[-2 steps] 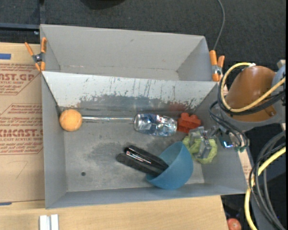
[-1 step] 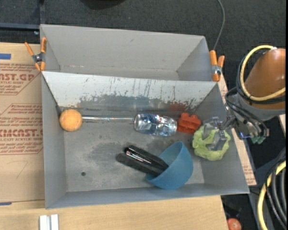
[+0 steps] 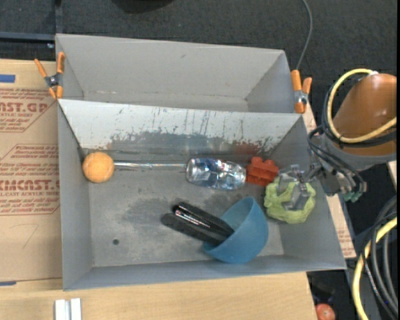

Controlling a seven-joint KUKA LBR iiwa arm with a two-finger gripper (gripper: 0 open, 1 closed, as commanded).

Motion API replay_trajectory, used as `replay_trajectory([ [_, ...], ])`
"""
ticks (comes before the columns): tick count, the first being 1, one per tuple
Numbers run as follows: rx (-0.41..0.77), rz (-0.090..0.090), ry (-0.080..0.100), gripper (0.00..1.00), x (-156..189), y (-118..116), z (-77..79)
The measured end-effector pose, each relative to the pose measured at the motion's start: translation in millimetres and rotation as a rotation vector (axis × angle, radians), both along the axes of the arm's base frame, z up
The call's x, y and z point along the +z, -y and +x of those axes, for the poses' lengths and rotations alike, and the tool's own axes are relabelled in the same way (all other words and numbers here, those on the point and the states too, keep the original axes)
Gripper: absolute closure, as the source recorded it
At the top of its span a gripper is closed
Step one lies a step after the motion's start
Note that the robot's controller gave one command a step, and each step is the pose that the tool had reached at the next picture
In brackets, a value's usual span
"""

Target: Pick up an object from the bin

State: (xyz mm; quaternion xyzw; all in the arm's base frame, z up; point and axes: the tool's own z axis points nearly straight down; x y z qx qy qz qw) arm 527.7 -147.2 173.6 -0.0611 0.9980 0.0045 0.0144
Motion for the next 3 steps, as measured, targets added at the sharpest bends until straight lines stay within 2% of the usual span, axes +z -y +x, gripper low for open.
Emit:
replay_trajectory([
  [1,0.198,-0.007,0.006,1.0,79.5,-31.0,0.5],
  [2,0.045,0.005,-0.011,1.0,172.9,-6.3,11.3],
  [3,0.166,-0.003,0.006,1.0,75.3,-33.0,12.1],
])
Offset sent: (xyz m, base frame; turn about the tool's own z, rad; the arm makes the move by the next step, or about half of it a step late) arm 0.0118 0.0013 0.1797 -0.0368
